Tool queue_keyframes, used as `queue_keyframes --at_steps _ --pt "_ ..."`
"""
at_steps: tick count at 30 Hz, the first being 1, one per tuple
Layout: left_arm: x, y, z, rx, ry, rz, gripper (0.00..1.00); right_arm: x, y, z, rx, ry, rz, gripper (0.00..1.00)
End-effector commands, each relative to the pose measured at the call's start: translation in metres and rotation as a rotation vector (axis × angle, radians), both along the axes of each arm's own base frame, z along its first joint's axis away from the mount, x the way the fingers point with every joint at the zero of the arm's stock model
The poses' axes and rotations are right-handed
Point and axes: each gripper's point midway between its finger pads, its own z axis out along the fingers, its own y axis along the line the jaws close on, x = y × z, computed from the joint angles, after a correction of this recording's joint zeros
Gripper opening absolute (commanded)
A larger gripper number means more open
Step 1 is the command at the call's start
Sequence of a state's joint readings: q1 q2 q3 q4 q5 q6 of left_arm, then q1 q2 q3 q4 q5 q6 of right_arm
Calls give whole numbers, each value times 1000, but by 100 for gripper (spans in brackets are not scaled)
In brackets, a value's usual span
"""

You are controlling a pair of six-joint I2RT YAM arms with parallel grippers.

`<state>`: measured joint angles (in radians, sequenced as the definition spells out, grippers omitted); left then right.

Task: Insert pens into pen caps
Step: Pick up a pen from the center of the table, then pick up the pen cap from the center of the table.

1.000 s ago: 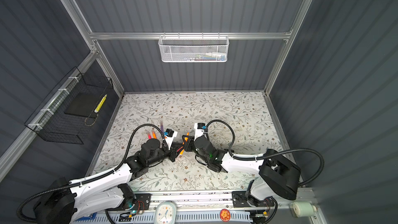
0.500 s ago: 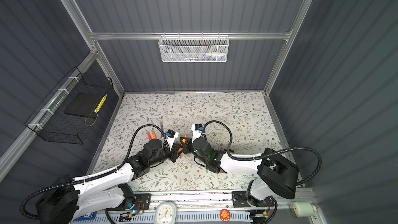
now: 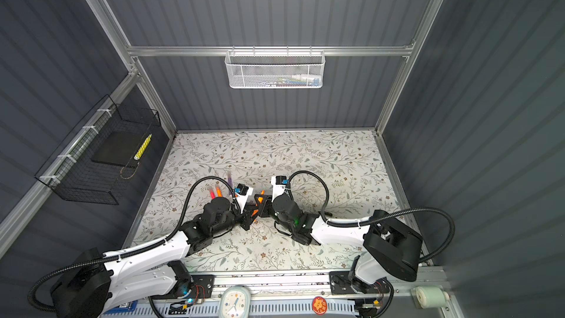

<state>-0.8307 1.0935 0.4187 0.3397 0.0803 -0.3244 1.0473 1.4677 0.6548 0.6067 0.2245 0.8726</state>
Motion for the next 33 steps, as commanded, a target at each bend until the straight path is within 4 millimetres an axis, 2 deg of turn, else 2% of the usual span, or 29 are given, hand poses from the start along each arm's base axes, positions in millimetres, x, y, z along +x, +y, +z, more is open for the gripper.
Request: queue_keyframes --at_steps 1,2,5,9,13,17,21,25,33 --pt "5 1 1 12 -16 23 0 -4 7 14 31 -31 25 46" --pt "6 3 0 17 -14 34 0 -4 5 15 28 -37 18 60" --pt "12 9 -10 50 3 81 0 -2 -10 15 5 -50 -19 72" --pt "25 22 -34 75 75 144 0 7 -46 2 -2 -18 -93 73" --pt "43 39 -57 77 173 233 0 18 -93 -27 -52 51 -217 72" --pt "46 41 -57 84 183 254 0 28 -122 -62 -169 141 -299 73" --pt "45 40 -52 79 179 243 0 44 -131 -87 -319 209 -325 76" --pt "42 40 -49 78 175 231 0 64 -129 -108 -458 286 -313 76" --pt "39 44 -44 75 163 237 0 94 -117 -121 -614 310 -297 71"
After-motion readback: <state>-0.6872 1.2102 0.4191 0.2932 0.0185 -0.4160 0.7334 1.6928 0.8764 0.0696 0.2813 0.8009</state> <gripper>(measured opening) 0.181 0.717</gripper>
